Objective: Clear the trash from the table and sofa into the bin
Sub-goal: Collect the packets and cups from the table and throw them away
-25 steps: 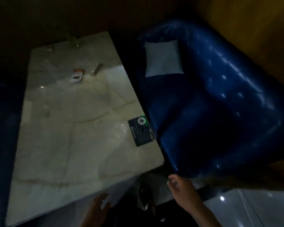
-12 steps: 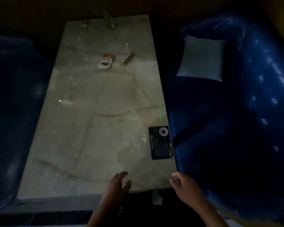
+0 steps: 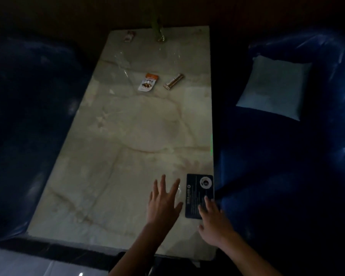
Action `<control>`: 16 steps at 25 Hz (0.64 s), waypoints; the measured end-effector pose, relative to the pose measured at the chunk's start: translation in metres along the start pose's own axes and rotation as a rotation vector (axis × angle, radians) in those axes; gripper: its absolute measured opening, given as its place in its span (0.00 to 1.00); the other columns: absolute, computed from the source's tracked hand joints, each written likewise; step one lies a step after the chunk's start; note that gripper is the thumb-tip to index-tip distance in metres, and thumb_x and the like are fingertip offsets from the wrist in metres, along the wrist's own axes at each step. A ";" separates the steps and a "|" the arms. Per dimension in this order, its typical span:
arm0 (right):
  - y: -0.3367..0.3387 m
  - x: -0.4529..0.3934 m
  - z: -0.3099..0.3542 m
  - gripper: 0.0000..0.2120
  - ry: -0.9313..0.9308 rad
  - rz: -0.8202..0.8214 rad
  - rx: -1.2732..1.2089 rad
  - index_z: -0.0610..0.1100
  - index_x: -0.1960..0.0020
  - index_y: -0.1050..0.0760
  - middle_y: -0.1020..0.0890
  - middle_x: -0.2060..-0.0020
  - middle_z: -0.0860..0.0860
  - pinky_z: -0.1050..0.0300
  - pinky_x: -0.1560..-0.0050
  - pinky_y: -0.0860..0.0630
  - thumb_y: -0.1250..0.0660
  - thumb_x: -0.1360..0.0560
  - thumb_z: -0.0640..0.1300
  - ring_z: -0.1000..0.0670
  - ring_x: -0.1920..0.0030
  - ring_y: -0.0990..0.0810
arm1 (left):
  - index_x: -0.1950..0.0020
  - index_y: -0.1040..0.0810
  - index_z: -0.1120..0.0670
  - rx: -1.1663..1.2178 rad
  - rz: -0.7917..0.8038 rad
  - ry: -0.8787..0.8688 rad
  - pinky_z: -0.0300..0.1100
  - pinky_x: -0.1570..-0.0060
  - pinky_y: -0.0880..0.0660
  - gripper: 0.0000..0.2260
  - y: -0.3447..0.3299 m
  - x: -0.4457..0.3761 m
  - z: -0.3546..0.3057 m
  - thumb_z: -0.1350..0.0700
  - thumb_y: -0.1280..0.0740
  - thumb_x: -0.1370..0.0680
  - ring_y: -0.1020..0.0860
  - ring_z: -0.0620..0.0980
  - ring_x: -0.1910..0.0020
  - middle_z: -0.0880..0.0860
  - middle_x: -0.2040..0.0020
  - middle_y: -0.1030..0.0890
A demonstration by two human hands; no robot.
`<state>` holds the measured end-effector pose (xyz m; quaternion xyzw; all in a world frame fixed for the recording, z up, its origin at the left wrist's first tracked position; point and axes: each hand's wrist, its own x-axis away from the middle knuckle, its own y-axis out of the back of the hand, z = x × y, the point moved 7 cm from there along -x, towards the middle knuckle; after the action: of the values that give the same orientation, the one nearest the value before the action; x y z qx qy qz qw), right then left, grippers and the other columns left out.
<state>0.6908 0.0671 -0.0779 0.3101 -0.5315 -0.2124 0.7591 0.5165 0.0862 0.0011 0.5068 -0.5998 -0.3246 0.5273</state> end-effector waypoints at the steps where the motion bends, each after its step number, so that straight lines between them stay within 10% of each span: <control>1: -0.005 -0.003 -0.001 0.35 0.007 0.030 0.029 0.47 0.20 0.51 0.61 0.20 0.44 0.37 0.24 0.50 0.44 0.22 0.57 0.40 0.21 0.60 | 0.24 0.56 0.38 -0.025 0.018 0.006 0.58 0.30 0.35 0.40 -0.004 -0.006 -0.001 0.39 0.34 0.26 0.49 0.65 0.22 0.57 0.20 0.53; 10: -0.036 -0.003 -0.017 0.37 0.037 0.115 0.033 0.49 0.20 0.53 0.62 0.20 0.47 0.36 0.25 0.46 0.41 0.24 0.57 0.42 0.20 0.58 | 0.24 0.57 0.39 -0.173 0.169 0.113 0.59 0.35 0.29 0.39 -0.032 -0.025 0.007 0.38 0.34 0.26 0.35 0.64 0.28 0.62 0.22 0.46; 16: 0.014 0.002 -0.008 0.30 0.110 -0.106 -0.113 0.53 0.25 0.44 0.34 0.26 0.48 0.46 0.31 0.31 0.41 0.24 0.58 0.45 0.26 0.36 | 0.26 0.46 0.39 -0.077 0.105 0.169 0.48 0.48 0.22 0.31 -0.015 -0.020 0.011 0.39 0.36 0.25 0.22 0.55 0.43 0.56 0.33 0.30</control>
<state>0.6986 0.0774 -0.0687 0.3056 -0.4590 -0.2643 0.7912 0.5090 0.0995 -0.0217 0.4796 -0.5660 -0.2752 0.6114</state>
